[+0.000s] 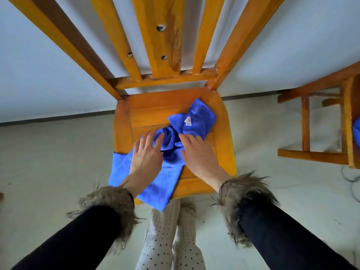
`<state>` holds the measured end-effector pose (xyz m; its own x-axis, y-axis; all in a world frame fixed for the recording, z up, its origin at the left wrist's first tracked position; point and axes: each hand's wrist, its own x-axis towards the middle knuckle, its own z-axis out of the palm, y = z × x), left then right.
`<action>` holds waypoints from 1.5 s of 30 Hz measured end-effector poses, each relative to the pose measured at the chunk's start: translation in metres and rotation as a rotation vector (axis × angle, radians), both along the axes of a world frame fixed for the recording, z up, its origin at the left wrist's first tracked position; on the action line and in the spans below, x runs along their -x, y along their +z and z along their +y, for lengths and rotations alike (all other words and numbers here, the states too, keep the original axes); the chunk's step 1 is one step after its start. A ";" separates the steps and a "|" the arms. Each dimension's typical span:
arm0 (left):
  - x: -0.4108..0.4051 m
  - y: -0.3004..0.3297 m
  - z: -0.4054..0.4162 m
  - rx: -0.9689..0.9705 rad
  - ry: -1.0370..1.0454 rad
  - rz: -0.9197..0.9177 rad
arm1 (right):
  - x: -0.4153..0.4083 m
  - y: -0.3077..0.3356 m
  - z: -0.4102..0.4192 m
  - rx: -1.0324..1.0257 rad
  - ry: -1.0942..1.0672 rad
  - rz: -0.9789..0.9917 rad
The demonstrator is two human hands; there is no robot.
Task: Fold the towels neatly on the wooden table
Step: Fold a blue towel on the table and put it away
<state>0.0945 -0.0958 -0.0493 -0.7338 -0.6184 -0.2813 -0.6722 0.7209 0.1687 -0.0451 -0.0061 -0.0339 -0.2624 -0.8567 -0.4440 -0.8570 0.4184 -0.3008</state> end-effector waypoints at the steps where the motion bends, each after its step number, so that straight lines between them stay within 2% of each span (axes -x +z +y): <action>1: 0.000 -0.005 -0.006 -0.010 0.024 -0.011 | 0.002 -0.004 -0.005 -0.040 0.041 0.036; 4: 0.002 -0.010 -0.023 -0.088 0.057 -0.064 | 0.005 -0.014 -0.014 -0.089 0.116 0.133; 6: 0.004 -0.009 -0.028 -0.199 0.116 -0.100 | 0.006 -0.009 -0.016 -0.082 0.091 0.159; 9: -0.004 0.001 -0.026 -0.295 0.179 0.041 | 0.005 -0.001 -0.009 -0.028 0.042 0.105; 14: -0.017 0.051 -0.011 -0.439 0.096 0.327 | 0.005 0.034 -0.006 0.034 -0.021 -0.055; 18: -0.016 0.106 -0.004 -0.515 0.131 0.435 | -0.002 0.077 -0.013 0.154 0.092 -0.200; 21: -0.021 0.150 -0.002 -0.467 0.221 0.506 | -0.005 0.114 -0.009 0.289 0.050 -0.250; 23: -0.029 0.184 0.001 -0.457 0.301 0.508 | -0.007 0.149 -0.004 0.379 0.018 -0.274; 29: -0.064 0.280 0.026 -0.472 0.484 0.470 | -0.028 0.261 0.019 0.458 0.043 -0.324; 31: -0.082 0.315 0.039 -0.425 0.456 0.452 | -0.042 0.299 0.027 0.373 0.111 -0.367; 34: -0.116 0.370 0.058 -0.253 0.356 0.518 | -0.064 0.349 0.040 0.249 0.221 -0.462; 38: -0.167 0.440 0.081 -0.011 0.259 0.601 | -0.098 0.398 0.033 0.293 0.198 -0.592; 42: -0.219 0.495 0.106 0.157 0.268 0.650 | -0.159 0.436 0.017 0.162 0.470 -0.670; 45: -0.263 0.523 0.121 0.205 0.355 0.668 | -0.215 0.459 0.010 0.168 0.605 -0.712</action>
